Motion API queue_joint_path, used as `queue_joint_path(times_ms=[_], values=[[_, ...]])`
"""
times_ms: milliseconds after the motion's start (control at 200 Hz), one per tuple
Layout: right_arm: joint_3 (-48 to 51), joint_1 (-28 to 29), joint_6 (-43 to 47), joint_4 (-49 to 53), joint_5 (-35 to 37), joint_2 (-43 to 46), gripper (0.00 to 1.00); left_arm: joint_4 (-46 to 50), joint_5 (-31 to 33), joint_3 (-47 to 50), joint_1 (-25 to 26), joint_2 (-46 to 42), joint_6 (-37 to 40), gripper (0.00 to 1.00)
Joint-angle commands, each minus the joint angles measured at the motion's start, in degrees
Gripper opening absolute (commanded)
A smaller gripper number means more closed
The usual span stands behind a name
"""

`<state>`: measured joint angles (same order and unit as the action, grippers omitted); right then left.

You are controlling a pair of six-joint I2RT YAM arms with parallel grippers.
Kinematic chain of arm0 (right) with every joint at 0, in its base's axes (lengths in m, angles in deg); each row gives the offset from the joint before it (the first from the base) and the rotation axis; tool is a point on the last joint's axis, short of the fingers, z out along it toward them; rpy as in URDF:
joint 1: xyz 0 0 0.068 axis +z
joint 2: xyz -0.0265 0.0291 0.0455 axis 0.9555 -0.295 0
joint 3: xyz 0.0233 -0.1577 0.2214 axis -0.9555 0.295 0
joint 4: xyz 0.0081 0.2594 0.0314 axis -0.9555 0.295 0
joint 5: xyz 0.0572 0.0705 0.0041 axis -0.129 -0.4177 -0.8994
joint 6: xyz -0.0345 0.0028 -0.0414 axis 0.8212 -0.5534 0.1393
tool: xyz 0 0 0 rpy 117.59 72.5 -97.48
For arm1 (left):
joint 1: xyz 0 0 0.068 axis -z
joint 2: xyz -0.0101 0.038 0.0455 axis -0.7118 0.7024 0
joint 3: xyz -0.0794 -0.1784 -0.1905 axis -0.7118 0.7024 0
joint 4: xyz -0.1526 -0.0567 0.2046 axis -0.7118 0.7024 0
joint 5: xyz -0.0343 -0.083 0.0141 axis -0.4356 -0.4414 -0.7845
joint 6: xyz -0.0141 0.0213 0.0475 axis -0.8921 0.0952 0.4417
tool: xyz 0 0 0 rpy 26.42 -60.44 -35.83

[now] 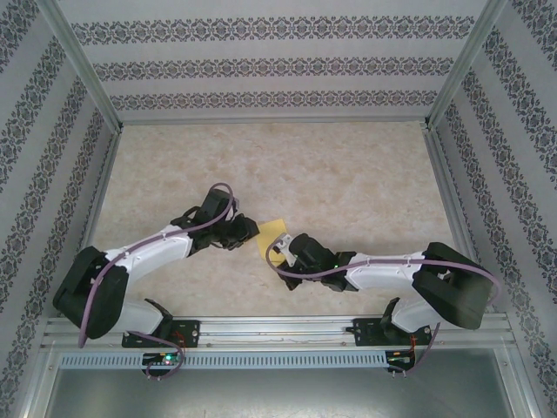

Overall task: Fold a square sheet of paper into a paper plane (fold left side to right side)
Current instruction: Third fold the triangle at the center of the table.

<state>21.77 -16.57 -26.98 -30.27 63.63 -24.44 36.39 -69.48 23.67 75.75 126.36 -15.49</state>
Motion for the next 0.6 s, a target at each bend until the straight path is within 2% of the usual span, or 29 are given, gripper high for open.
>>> queue_joint_path(times_ms=[0,180,375,595], values=[[1.34,-1.65,-4.5,-3.92,-8.82,0.52,0.0,2.33,-3.63,-3.94,-0.45,5.34,6.79,0.17],[2.74,-3.81,-7.23,-7.41,-12.58,-0.05,0.0,-1.56,-8.01,-8.12,-0.27,15.19,8.99,0.12],[3.51,-6.08,-9.89,-9.37,-16.14,-1.26,0.0,-0.84,-9.14,-12.56,0.21,23.33,12.07,0.07],[3.75,-8.49,-13.44,-11.33,-20.03,-3.04,0.0,2.46,-6.8,-13.84,1.36,27.7,15.44,0.03]])
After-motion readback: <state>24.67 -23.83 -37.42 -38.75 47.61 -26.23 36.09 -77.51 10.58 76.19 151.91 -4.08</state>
